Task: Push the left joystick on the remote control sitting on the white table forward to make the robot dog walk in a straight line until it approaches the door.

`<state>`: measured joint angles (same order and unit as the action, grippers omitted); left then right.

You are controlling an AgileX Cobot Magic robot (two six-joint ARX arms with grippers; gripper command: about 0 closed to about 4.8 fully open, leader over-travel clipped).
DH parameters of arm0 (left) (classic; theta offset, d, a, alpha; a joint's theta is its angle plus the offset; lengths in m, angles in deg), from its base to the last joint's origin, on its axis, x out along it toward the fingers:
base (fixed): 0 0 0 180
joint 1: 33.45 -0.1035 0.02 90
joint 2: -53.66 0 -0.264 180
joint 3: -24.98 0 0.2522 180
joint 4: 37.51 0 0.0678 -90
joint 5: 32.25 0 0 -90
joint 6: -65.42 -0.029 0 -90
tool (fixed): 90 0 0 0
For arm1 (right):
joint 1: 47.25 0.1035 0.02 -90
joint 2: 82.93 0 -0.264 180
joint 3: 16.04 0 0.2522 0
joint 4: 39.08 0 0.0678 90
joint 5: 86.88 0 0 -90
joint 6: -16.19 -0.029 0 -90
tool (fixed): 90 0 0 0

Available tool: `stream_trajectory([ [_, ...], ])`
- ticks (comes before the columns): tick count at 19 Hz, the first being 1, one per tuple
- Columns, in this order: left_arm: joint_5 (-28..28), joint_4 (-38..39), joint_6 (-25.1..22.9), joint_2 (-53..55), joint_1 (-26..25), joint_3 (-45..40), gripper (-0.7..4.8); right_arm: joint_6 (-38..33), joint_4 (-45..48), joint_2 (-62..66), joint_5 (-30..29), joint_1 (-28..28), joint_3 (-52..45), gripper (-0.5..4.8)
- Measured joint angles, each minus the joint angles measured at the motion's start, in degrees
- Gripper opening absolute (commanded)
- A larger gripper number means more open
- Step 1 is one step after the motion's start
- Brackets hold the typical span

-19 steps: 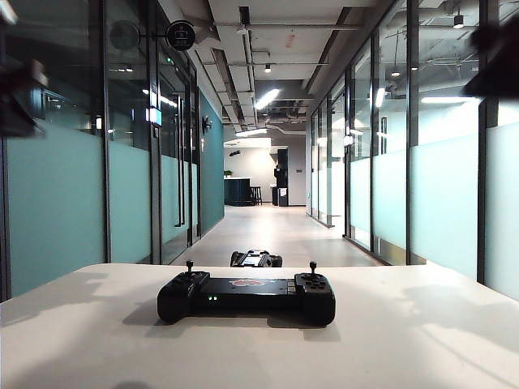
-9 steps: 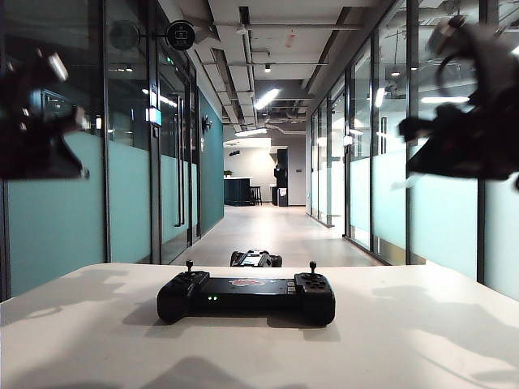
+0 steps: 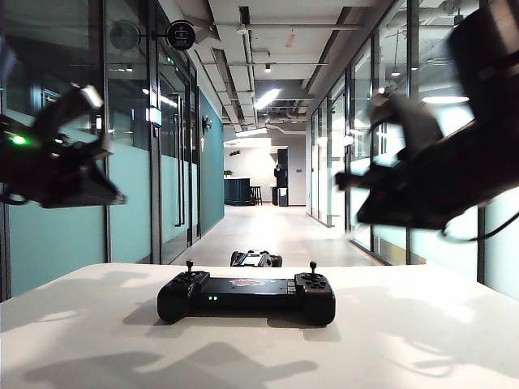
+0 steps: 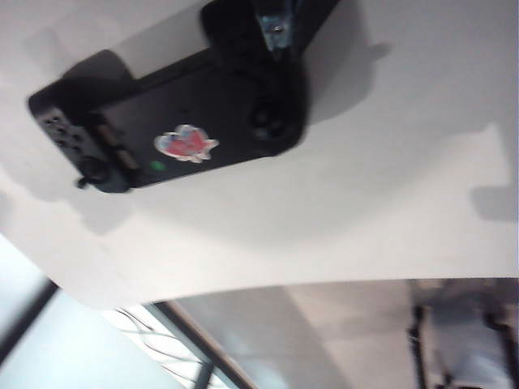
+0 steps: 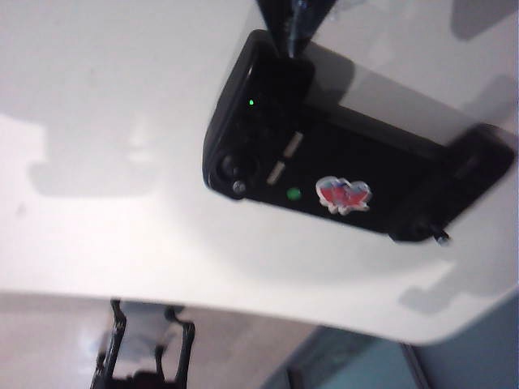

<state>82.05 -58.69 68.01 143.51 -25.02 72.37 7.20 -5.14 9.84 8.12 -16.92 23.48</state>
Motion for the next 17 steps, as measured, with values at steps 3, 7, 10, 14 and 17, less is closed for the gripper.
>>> stream_trajectory([
  [3, -0.28, 0.04, 0.02, 2.19, 1.38, 2.27, -0.05, -0.28, -1.86, 3.82, 3.30, 3.72, 2.86, -0.02],
  [7, -1.42, 1.38, 0.00, 4.02, 2.54, 5.55, -0.05, -4.72, -6.54, 8.74, 6.56, 6.36, 7.67, 3.93],
  [10, -1.53, 1.55, 0.02, 4.28, 2.71, 6.08, -0.05, -7.52, -6.86, 10.23, 9.20, 6.21, 8.04, 4.01],
  [14, -1.36, 1.55, 0.00, 4.28, 2.73, 6.08, -0.05, -7.65, -6.64, 13.00, 8.74, 5.16, 9.75, 4.01],
  [17, -1.33, 1.55, 0.02, 4.28, 2.73, 6.08, -0.05, -7.67, -6.64, 16.48, 8.09, 4.98, 13.22, 4.00],
])
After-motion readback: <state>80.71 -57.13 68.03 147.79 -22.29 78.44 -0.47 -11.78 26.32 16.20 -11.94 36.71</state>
